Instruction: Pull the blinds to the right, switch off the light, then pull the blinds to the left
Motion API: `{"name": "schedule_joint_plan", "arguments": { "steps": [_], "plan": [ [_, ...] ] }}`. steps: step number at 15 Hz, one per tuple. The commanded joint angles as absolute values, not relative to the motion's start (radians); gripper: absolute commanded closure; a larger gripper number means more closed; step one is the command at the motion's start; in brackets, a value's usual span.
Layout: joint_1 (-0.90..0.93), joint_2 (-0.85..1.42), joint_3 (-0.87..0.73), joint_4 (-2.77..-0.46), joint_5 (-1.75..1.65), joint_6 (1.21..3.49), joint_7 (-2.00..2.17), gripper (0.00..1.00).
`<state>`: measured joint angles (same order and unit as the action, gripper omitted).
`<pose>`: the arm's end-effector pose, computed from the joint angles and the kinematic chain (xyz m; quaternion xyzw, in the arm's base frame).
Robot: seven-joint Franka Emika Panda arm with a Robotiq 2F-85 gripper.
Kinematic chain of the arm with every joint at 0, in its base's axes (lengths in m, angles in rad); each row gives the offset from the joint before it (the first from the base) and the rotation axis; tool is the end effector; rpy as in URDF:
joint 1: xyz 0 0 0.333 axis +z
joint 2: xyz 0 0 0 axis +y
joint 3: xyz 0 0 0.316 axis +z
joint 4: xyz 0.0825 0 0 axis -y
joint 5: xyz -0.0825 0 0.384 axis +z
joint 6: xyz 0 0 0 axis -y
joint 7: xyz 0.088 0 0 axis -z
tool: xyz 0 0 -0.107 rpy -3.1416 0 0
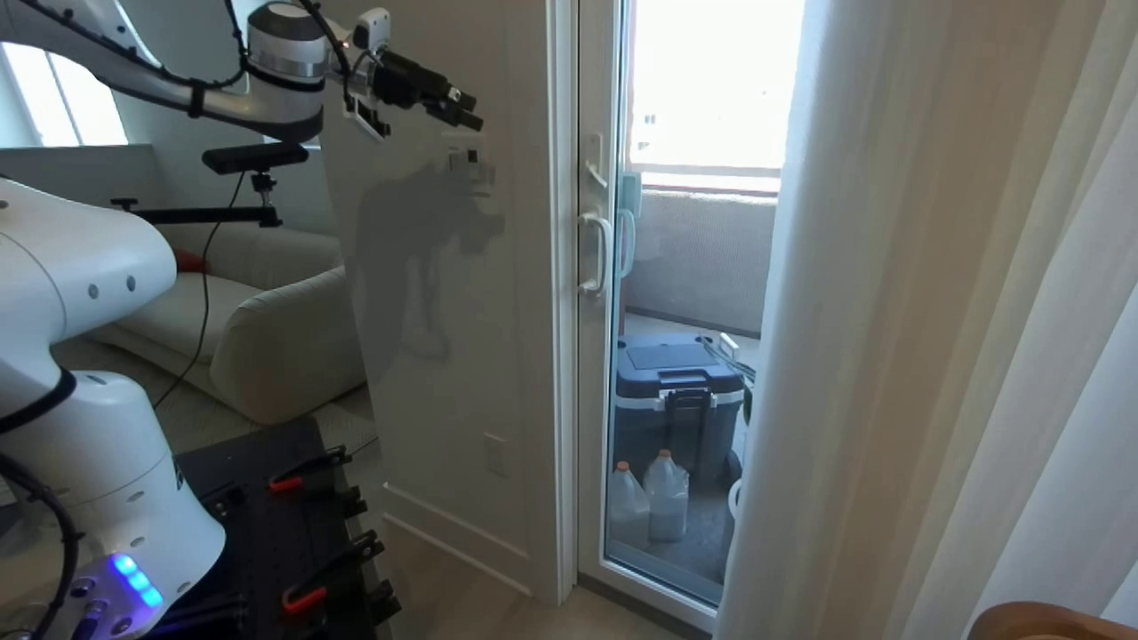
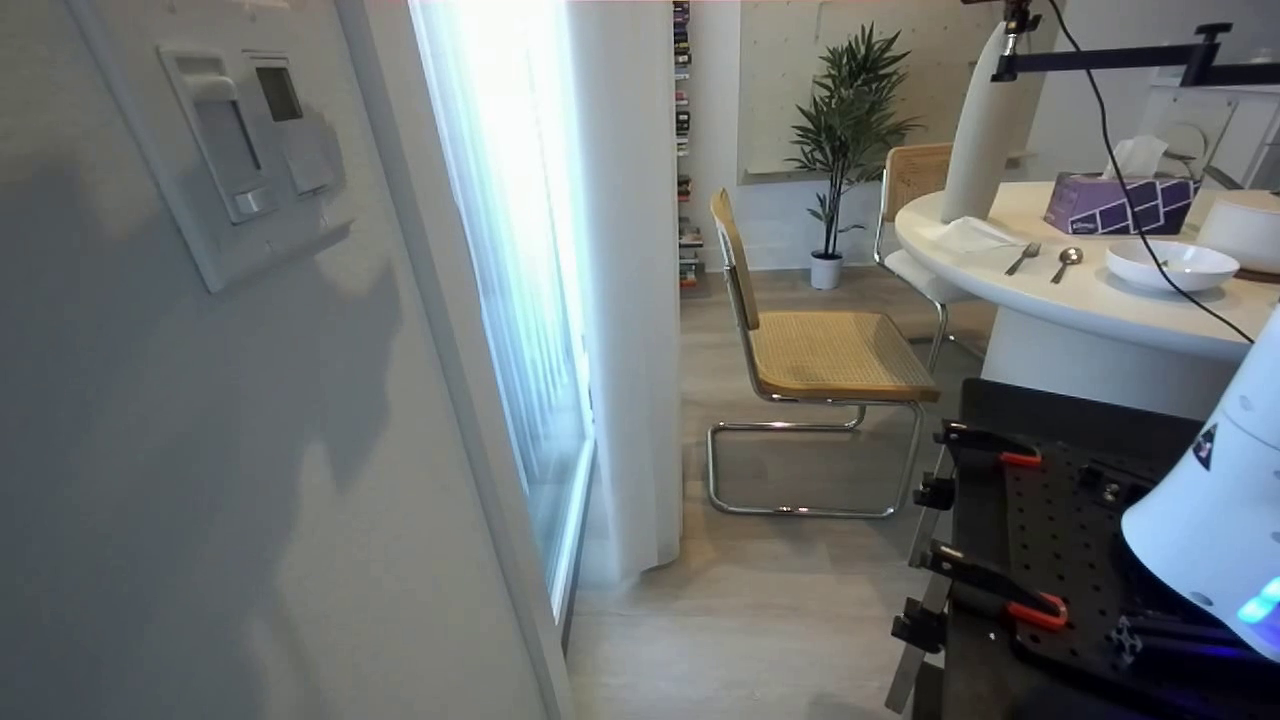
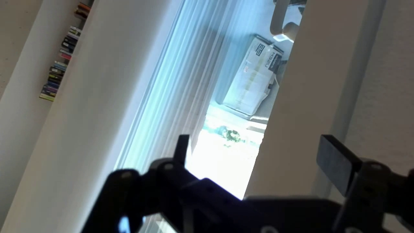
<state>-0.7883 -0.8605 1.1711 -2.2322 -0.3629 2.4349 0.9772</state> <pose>0.4217 0.2861 0.5321 0.8252 -0.1164 0.4803 0.2737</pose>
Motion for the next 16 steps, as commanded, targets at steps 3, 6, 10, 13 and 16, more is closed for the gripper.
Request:
{"name": "schedule_joint_plan", "arguments": {
  "steps": [3,6,10,13,16],
  "plan": [
    [-0.784,-0.634,1.169,-2.156,-0.334,2.47,0.784,0.0],
    [-0.747,-0.532,1.157,-2.119,-0.317,2.444,0.686,0.0],
    [-0.663,-0.397,1.115,-2.084,-0.301,2.418,0.578,0.0],
    [-0.549,-0.3,1.039,-2.057,-0.283,2.368,0.498,0.0],
    [-0.393,-0.241,0.914,-2.035,-0.284,2.299,0.457,0.0]
  ]
}}
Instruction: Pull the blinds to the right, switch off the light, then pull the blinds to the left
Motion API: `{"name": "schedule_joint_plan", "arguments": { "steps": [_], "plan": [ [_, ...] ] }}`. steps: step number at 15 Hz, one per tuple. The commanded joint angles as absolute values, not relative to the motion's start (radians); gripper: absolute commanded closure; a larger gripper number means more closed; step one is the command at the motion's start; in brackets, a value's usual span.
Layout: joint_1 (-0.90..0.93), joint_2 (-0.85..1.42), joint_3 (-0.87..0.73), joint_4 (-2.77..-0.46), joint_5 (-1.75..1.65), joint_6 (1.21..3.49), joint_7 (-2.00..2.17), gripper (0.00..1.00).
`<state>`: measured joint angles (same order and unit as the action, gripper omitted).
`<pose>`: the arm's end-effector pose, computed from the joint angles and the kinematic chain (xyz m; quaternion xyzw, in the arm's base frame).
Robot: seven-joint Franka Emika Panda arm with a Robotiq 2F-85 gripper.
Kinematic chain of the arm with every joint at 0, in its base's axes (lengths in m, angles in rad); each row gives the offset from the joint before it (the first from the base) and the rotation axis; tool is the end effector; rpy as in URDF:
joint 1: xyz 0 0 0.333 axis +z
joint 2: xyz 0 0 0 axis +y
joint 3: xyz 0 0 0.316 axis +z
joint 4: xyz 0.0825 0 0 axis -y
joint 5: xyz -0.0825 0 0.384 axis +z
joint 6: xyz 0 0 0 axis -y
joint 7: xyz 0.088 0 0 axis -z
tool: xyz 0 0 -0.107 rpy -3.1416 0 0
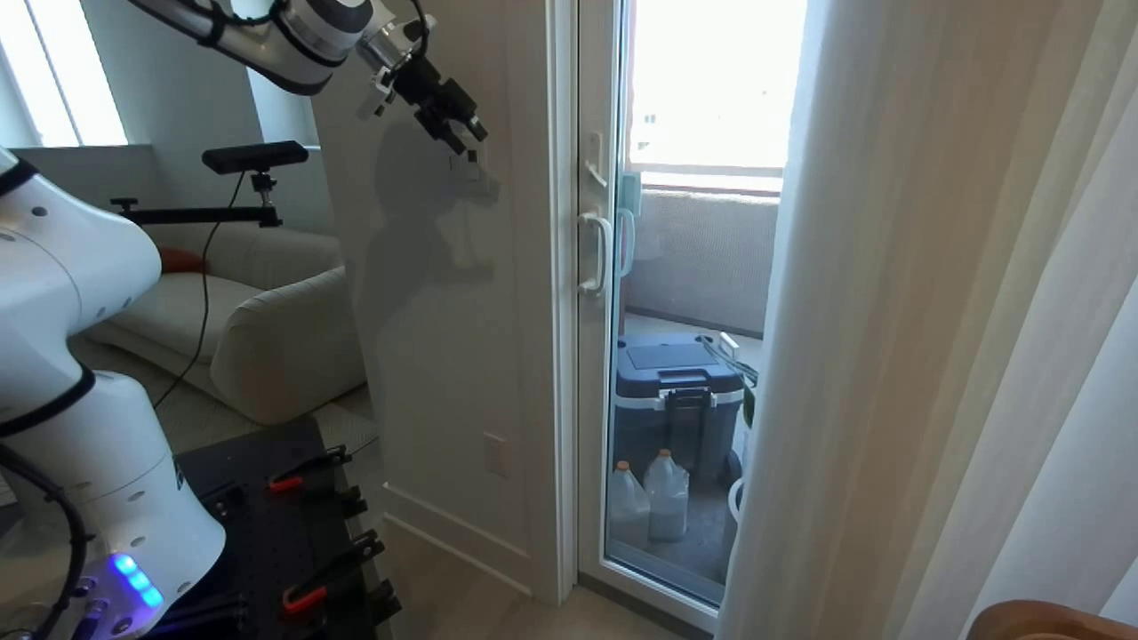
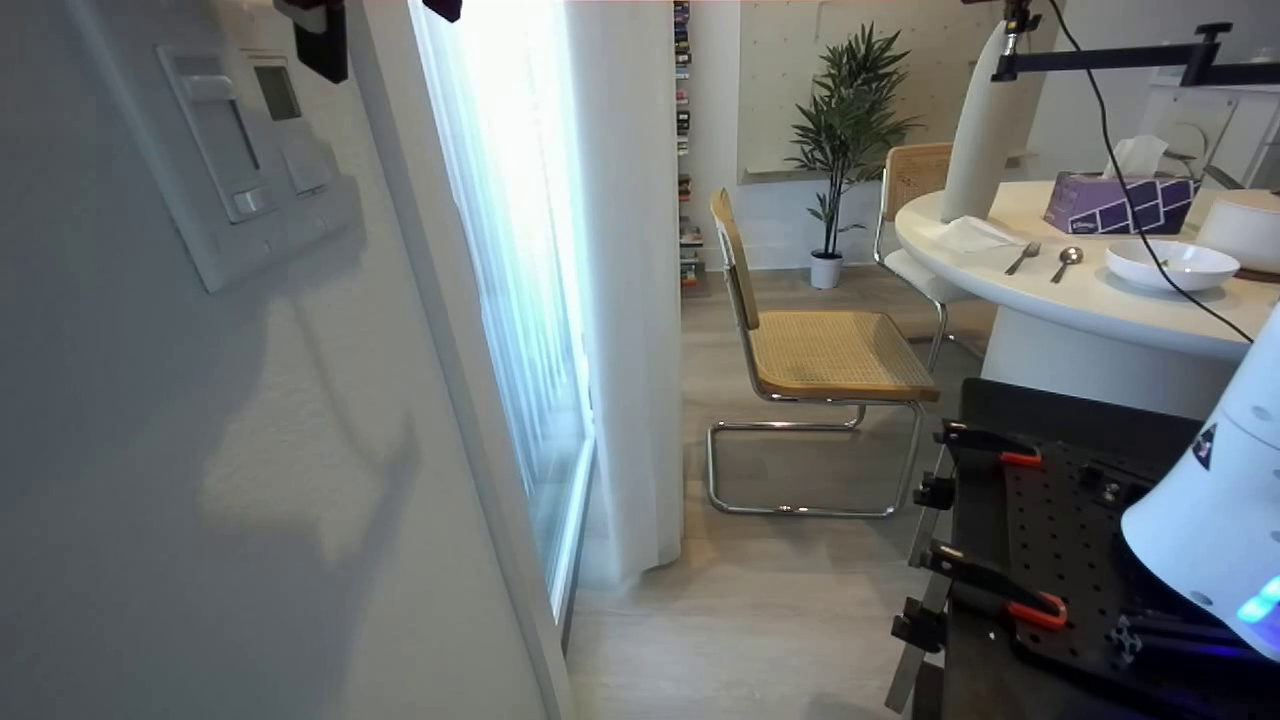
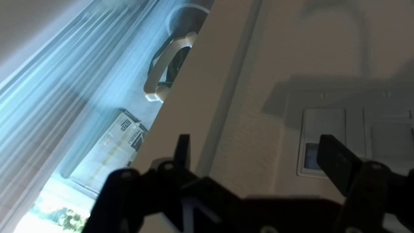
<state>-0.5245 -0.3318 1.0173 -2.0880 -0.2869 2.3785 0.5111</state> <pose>0.4571 0.2961 0.5461 0.9384 0.0885 0.3109 0.1218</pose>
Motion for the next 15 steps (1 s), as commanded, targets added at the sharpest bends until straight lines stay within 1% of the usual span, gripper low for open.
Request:
{"name": "schedule_joint_plan", "arguments": {
  "steps": [1,6,8,11,15],
  "plan": [
    [-0.34,-0.233,0.867,-2.034,-0.284,2.283,0.451,0.0],
    [-0.08,-0.227,0.634,-2.044,-0.24,2.237,0.41,0.0],
    [0.015,-0.226,0.556,-2.044,-0.183,2.182,0.368,0.0],
    [0.116,-0.235,0.473,-2.042,-0.147,2.087,0.347,0.0],
    [0.193,-0.251,0.407,-2.047,-0.12,1.997,0.323,0.0]
  ]
}}
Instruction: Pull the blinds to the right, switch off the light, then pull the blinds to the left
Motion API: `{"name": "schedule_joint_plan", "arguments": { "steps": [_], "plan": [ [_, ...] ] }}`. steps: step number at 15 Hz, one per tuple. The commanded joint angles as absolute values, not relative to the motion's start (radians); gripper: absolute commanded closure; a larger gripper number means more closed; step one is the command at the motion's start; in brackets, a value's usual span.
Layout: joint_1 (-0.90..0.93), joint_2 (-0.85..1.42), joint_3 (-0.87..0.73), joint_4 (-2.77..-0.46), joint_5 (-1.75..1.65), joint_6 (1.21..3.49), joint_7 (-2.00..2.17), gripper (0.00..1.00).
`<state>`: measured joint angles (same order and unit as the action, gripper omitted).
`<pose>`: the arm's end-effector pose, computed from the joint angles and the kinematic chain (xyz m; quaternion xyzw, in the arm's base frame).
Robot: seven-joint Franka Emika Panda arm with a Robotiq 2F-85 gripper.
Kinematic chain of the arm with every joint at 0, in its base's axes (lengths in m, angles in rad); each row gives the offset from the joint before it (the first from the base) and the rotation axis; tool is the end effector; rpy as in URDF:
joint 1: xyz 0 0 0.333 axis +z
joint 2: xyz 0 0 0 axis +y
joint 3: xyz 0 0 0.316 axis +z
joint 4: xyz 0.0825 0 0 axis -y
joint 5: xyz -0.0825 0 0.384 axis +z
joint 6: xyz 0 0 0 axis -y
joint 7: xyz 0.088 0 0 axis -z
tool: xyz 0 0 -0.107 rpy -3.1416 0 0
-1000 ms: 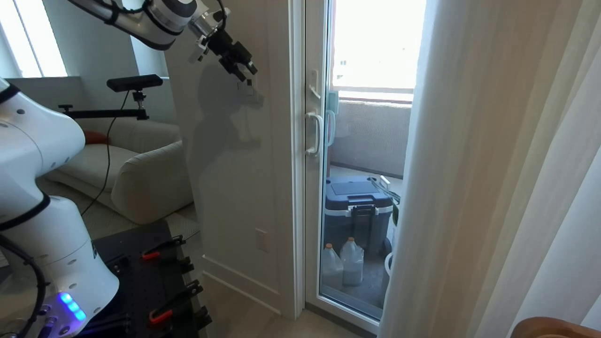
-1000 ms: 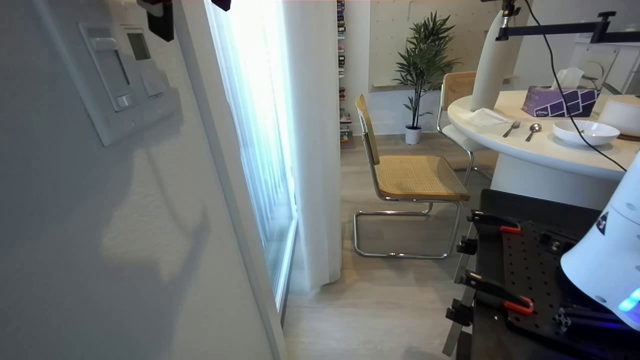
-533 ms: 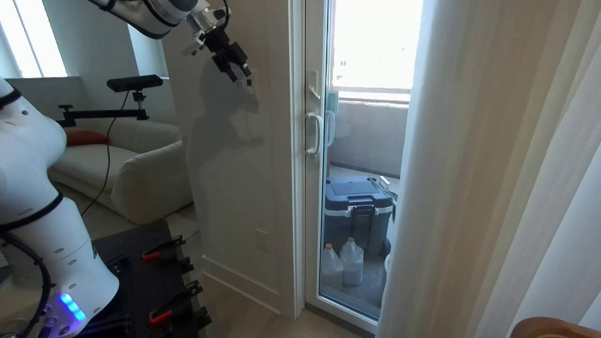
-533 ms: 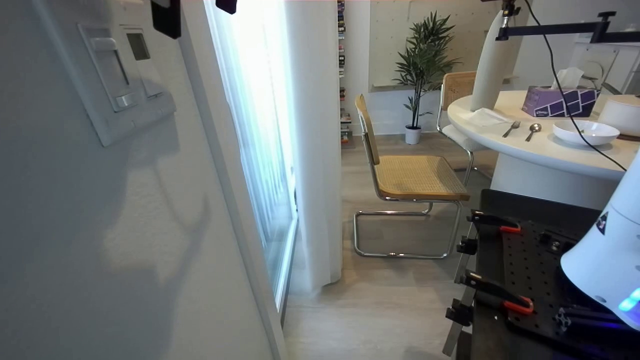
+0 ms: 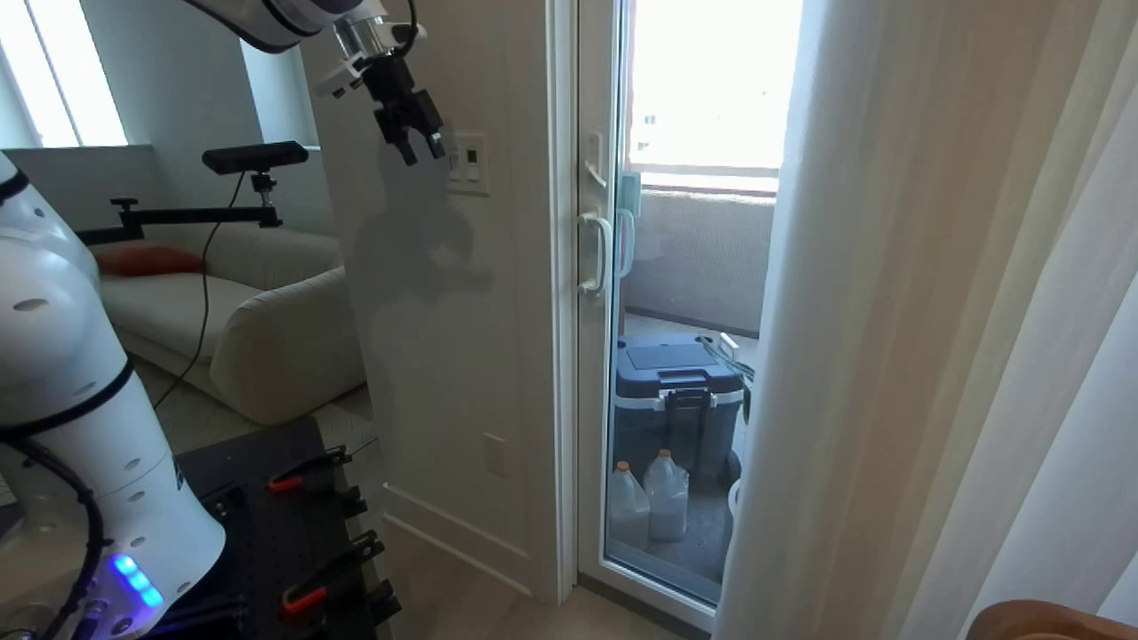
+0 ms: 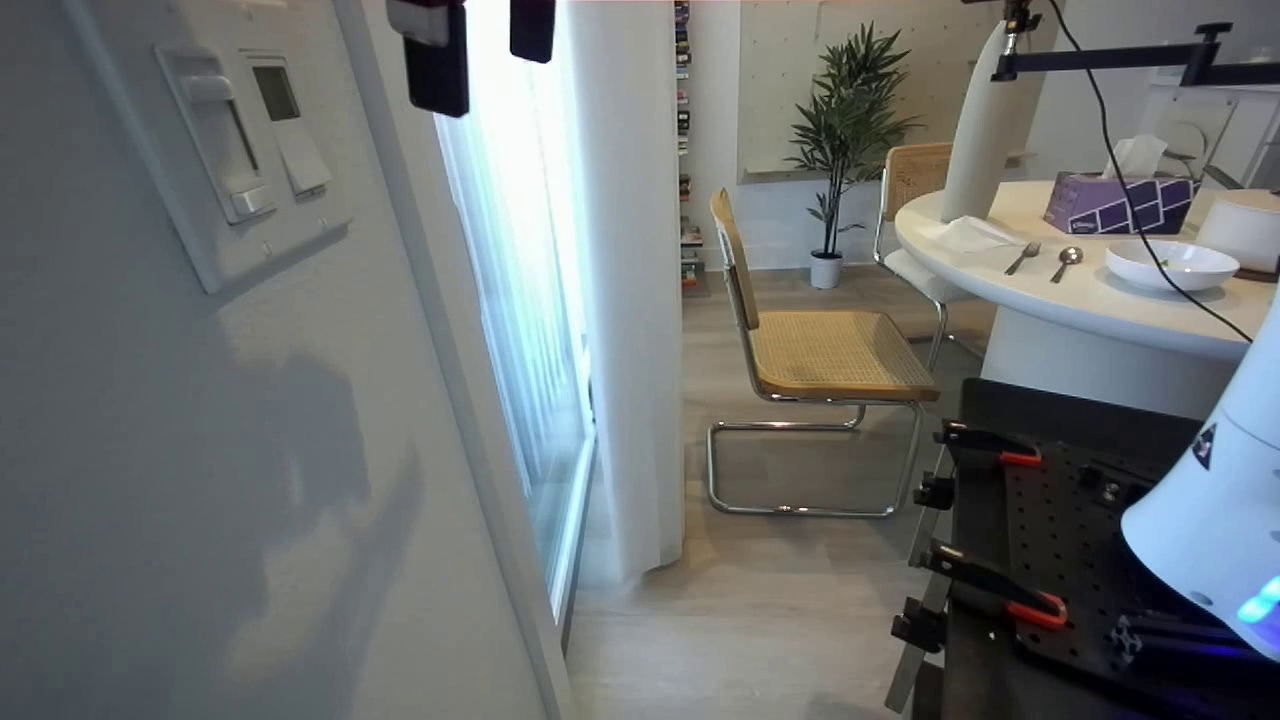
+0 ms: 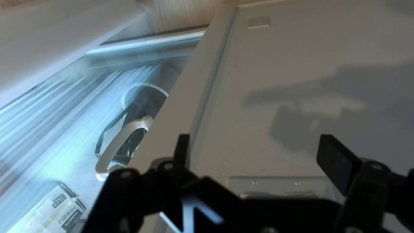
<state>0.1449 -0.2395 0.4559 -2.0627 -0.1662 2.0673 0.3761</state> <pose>0.4197 0.2976 0.5493 0.9756 0.1416 0.1552 0.0638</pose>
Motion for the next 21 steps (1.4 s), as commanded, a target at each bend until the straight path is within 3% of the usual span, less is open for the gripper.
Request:
{"name": "schedule_joint_plan", "arguments": {
  "steps": [1,5,8,9,21],
  "plan": [
    [0.209,-0.256,0.393,-2.051,-0.099,1.98,0.305,0.0],
    [0.249,-0.273,0.34,-2.057,0.025,1.95,0.205,0.0],
    [0.239,-0.308,0.353,-2.121,-0.034,2.086,0.278,0.0],
    [0.242,-0.266,0.349,-2.068,-0.019,2.015,0.252,0.0],
    [0.241,-0.284,0.356,-2.101,-0.031,2.062,0.271,0.0]
  ]
}}
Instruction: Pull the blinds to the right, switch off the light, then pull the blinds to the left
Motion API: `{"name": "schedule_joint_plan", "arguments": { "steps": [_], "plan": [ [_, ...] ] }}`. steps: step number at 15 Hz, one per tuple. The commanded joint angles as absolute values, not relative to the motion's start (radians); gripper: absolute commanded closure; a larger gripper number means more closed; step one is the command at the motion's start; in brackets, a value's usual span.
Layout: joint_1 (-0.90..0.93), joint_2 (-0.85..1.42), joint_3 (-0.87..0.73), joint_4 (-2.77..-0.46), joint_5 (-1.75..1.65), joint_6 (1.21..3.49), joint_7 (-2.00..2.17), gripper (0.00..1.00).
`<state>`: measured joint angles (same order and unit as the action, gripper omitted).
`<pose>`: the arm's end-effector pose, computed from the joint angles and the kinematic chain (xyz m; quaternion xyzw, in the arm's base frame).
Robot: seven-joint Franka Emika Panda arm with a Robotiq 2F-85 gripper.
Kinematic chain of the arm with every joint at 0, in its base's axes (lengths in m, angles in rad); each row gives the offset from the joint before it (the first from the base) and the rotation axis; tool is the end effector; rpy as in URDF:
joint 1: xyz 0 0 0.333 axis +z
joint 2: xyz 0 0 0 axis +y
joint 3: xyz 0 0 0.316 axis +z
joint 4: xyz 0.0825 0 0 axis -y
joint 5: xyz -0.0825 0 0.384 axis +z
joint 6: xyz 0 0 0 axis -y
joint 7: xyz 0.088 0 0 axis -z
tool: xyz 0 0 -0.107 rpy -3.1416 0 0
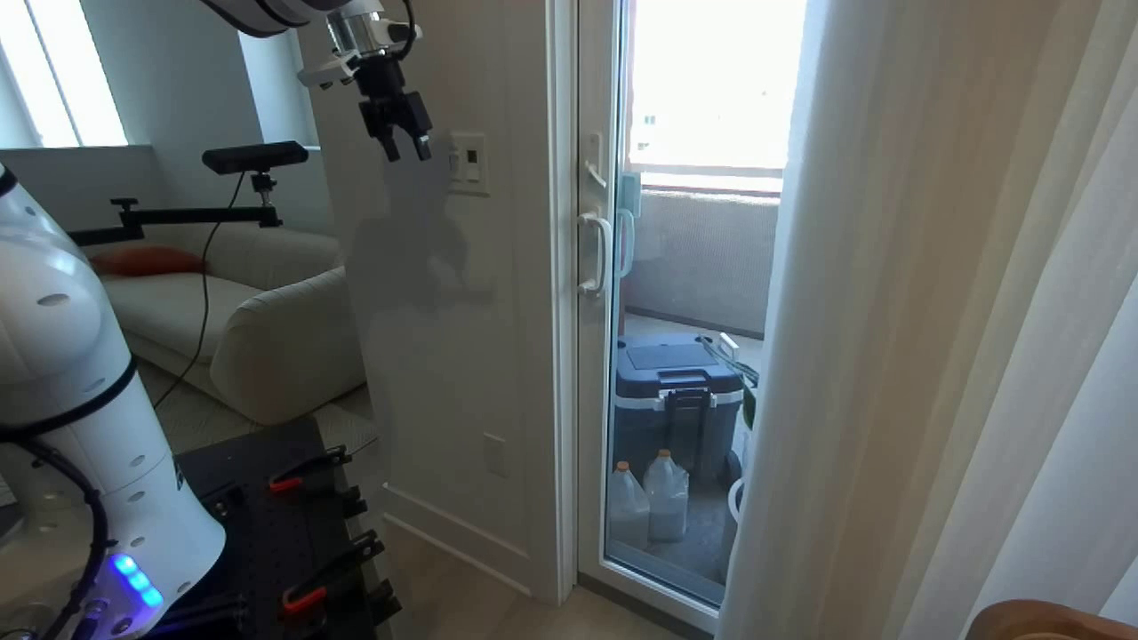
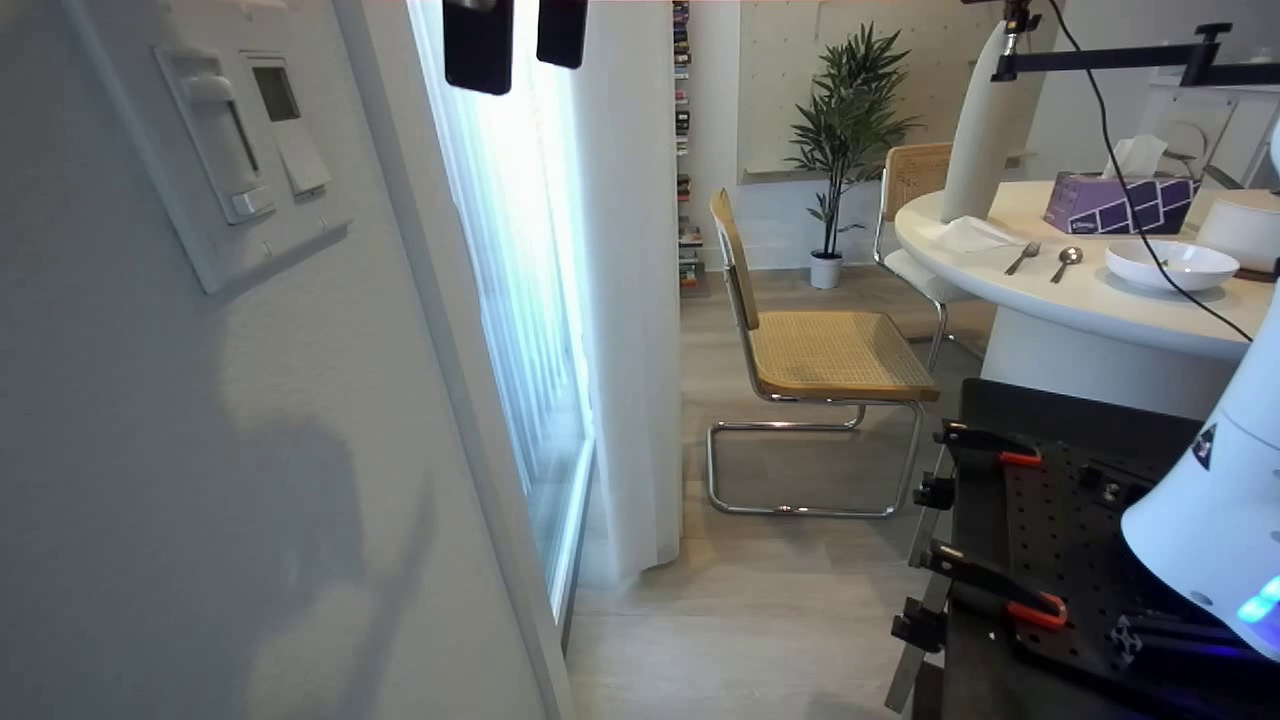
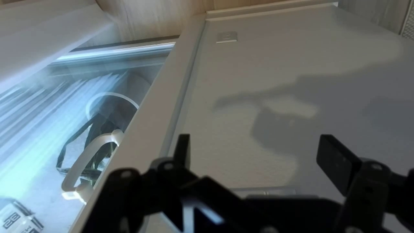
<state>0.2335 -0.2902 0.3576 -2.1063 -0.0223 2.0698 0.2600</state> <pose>0.4050 0.2891 0.5551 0.9772 0.1665 0.1318 0.0072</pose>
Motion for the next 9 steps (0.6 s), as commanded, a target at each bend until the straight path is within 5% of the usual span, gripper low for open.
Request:
{"name": "schedule_joint_plan", "arguments": {
  "steps": [1,5,6,9],
  "plan": [
    [0.241,-0.284,0.359,-2.103,-0.035,2.063,0.278,0.0],
    [0.247,-0.279,0.367,-2.103,-0.038,2.07,0.285,0.0],
    [0.249,-0.278,0.369,-2.106,-0.039,2.083,0.287,0.25],
    [0.251,-0.277,0.371,-2.109,-0.036,2.112,0.294,0.44]
  ]
}}
